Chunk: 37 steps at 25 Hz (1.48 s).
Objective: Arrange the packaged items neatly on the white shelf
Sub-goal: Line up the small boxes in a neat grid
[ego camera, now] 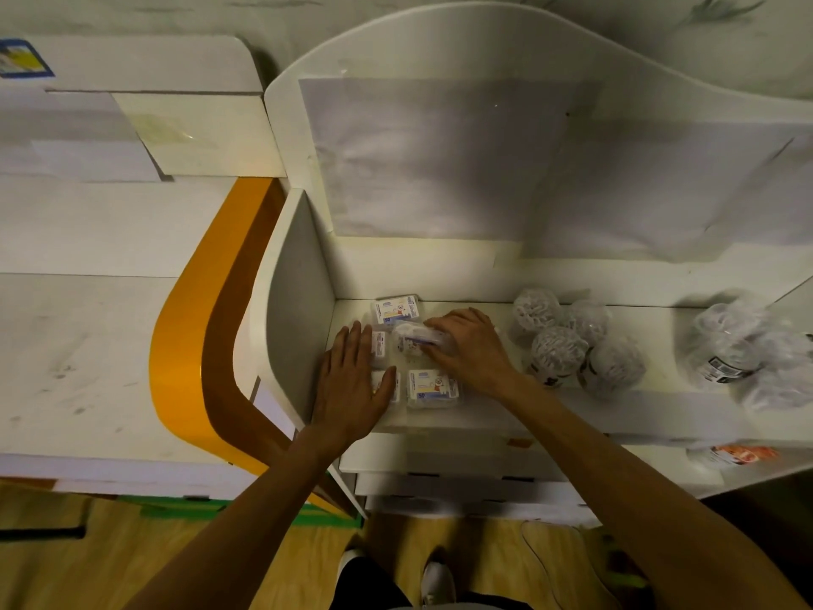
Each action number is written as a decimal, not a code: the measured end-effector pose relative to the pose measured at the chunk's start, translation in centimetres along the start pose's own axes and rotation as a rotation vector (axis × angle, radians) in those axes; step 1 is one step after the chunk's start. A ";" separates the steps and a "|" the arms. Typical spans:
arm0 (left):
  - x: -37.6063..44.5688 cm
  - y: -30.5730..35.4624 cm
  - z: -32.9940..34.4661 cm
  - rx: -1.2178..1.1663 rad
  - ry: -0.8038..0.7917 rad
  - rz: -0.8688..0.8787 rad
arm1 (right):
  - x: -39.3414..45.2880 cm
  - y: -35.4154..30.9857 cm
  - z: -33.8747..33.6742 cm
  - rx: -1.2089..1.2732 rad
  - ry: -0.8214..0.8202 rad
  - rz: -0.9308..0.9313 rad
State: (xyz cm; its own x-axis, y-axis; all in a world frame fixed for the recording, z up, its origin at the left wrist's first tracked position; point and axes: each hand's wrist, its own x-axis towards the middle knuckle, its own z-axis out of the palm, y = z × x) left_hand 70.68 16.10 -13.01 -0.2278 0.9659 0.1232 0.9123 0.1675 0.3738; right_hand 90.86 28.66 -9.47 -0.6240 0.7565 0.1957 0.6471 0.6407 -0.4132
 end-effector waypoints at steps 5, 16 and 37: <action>0.0 0.1 0.0 -0.073 0.028 -0.013 | -0.6 -1.3 -0.1 -0.154 0.100 -0.040; -0.2 0.2 -0.1 -0.108 0.043 -0.016 | -0.6 -0.4 0.1 -0.330 0.066 0.021; 0.1 0.7 -0.4 0.040 -0.021 -0.023 | -4.3 -2.8 2.0 -0.286 0.050 0.022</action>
State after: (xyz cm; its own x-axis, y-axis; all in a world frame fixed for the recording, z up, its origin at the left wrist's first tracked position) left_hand 71.11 16.22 -12.34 -0.2420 0.9656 0.0953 0.9198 0.1971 0.3392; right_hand 90.90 23.38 -10.91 -0.5906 0.7717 0.2361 0.7620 0.6296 -0.1516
